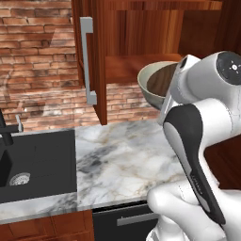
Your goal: Pick up the bowls on the counter and stack them on top of one another in the open cabinet. Place the smaller bowl on top of the larger bowl.
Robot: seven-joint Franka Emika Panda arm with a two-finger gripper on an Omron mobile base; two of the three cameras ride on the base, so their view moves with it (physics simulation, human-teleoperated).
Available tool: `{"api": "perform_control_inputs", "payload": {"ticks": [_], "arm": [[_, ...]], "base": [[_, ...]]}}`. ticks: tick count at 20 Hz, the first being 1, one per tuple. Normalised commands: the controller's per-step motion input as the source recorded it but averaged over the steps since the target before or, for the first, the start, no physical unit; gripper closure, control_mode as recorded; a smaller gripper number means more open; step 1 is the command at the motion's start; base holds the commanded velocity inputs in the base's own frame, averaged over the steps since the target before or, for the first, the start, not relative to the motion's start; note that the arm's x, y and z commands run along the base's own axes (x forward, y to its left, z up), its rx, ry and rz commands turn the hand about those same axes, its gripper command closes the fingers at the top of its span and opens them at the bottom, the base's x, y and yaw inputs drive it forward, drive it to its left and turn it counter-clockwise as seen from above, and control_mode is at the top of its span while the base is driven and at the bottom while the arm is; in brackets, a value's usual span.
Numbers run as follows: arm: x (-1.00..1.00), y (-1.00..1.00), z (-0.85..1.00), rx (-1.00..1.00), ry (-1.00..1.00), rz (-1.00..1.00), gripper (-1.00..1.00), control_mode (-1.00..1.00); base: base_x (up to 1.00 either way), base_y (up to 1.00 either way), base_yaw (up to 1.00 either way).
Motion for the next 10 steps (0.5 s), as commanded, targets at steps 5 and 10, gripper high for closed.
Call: {"api": "perform_control_inputs", "payload": {"ticks": [5, 10], "arm": [[0.09, 0.06, 0.28, -0.01, -0.01, 0.04, 1.0, -1.0], [0.24, 0.04, 0.03, 0.0, -0.01, 0.01, 1.0, -1.0]], "base": [[0.0, 0.0, 0.0], [0.0, 0.0, 0.0]]}}
